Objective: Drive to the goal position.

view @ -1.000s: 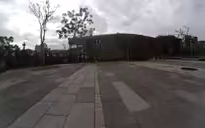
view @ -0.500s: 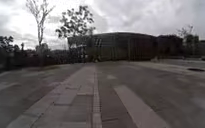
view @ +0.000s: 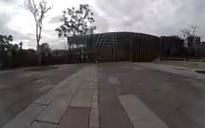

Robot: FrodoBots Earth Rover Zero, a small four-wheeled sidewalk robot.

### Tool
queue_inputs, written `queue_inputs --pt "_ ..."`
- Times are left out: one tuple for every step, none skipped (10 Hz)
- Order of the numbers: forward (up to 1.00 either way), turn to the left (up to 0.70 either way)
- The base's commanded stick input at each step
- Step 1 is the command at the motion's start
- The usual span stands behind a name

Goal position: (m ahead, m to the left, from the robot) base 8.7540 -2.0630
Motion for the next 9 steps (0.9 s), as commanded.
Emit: queue_inputs --pt "0.85 0.0" --pt "0.85 0.0" --pt "0.85 0.0" --pt "0.85 0.0" --pt "0.85 0.0" --pt "0.85 0.0" --pt "0.85 0.0" --pt "0.85 0.0" --pt "0.85 0.0"
